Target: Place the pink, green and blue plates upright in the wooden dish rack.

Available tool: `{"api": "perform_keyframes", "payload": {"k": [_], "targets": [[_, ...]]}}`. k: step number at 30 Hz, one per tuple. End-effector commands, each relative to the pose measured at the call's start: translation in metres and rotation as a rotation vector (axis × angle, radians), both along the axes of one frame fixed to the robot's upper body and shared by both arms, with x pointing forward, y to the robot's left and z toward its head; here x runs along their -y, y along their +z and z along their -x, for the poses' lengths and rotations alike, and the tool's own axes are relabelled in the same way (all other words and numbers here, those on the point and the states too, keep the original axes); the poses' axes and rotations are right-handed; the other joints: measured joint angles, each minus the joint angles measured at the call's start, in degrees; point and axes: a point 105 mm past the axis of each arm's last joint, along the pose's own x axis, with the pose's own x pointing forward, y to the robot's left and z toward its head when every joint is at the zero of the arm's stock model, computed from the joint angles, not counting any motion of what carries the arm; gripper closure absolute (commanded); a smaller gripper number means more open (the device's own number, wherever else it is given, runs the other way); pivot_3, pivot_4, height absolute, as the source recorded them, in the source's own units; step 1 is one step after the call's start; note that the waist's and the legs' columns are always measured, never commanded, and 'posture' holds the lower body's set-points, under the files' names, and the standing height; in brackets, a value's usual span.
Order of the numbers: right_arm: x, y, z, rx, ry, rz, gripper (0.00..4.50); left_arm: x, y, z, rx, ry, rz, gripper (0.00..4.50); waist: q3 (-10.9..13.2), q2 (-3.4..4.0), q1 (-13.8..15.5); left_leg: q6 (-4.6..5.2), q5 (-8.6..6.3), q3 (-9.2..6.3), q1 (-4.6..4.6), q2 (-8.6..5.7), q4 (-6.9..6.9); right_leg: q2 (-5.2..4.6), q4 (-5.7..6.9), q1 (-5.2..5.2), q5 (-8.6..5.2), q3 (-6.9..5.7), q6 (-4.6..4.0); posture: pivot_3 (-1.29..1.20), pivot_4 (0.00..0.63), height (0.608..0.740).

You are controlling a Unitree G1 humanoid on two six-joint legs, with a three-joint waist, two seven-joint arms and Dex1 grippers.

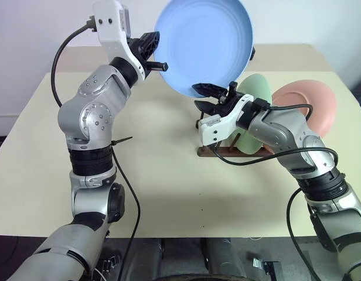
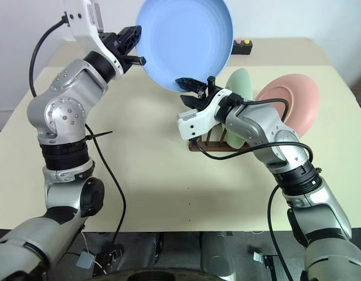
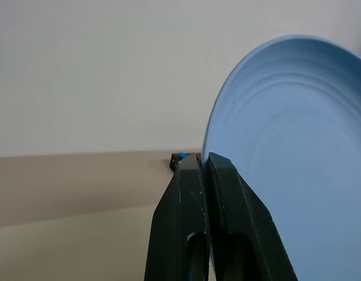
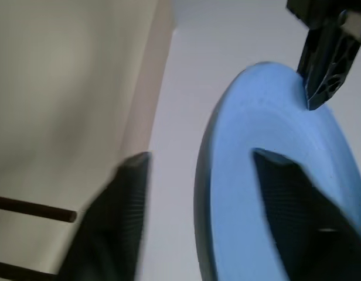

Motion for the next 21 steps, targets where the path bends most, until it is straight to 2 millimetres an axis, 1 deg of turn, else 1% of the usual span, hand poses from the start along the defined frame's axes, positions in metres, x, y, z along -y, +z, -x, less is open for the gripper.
{"api": "perform_keyframes", "payload": {"k": [1,2,6,9,12,15,16,17,19,21], "targets": [[-0.004,0.010,0.005,0.049,0.025,-0.008,3.99,0.001,0.014,0.010,0.061,-0.016,0.008,4.50,0.00,0.00,0.01,0.00,0.00,0.00,0.00,0.00,0.00,0.00,0.00,0.00,0.00,0.00,0.00,0.00,0.150,0.740],[-0.004,0.010,0.005,0.050,0.026,-0.006,4.42,0.000,0.014,0.010,0.060,-0.015,0.009,4.50,0.00,0.00,0.00,0.00,0.00,0.00,0.00,0.00,0.00,0.00,0.00,0.00,0.00,0.00,0.00,0.00,0.150,0.740],[-0.003,0.008,0.007,0.054,0.030,-0.002,4.47,-0.001,0.014,0.011,0.054,-0.023,0.025,4.50,0.00,0.00,0.03,0.00,0.00,0.00,0.00,-0.01,0.01,0.00,0.00,0.00,0.00,0.01,0.00,0.00,0.150,0.740],[-0.003,0.008,0.008,0.061,0.030,0.000,4.50,-0.002,0.013,0.011,0.037,-0.046,0.055,3.60,0.00,0.00,-0.01,0.00,0.00,0.00,0.00,-0.01,0.01,0.00,0.00,0.00,0.00,0.01,0.00,0.00,0.150,0.740],[-0.001,0.008,0.008,0.068,0.027,0.005,4.50,-0.005,0.016,0.012,0.058,-0.060,0.075,2.11,0.00,0.00,-0.03,0.00,0.00,0.01,0.00,0.00,0.00,0.00,0.00,0.00,0.00,0.01,0.00,0.00,0.150,0.740],[0.004,0.012,0.007,0.081,0.018,0.007,4.50,-0.036,0.033,0.013,0.125,-0.020,0.187,0.55,0.00,0.00,-0.13,0.00,0.00,0.01,0.00,0.00,0.00,0.00,0.00,0.00,0.00,0.01,0.00,0.00,0.150,0.740],[0.006,0.014,0.007,0.086,0.016,0.008,4.50,-0.050,0.037,0.011,0.143,0.016,0.210,0.04,0.00,0.00,-0.19,-0.01,0.00,0.01,0.00,0.00,0.00,0.00,0.01,-0.01,0.01,0.01,0.00,0.00,0.150,0.740],[0.007,0.015,0.007,0.090,0.014,0.011,4.50,-0.062,0.040,0.010,0.161,0.053,0.221,0.01,0.00,0.00,-0.28,-0.01,0.01,0.01,0.00,0.00,0.00,0.00,0.01,-0.02,0.01,0.01,-0.01,0.00,0.150,0.740],[0.009,0.019,0.007,0.099,0.015,0.011,4.50,-0.092,0.047,0.011,0.215,0.146,0.246,0.01,0.00,0.00,-0.36,-0.01,0.01,0.01,0.01,0.00,-0.02,0.01,0.01,-0.02,0.01,0.01,-0.01,0.00,0.150,0.740],[0.011,0.023,0.008,0.108,0.025,0.009,4.50,-0.116,0.046,0.008,0.229,0.247,0.243,0.01,0.00,0.00,-0.31,-0.01,0.01,0.01,0.01,0.00,-0.02,0.00,-0.01,-0.02,0.01,0.01,-0.01,0.00,0.150,0.740]]}}
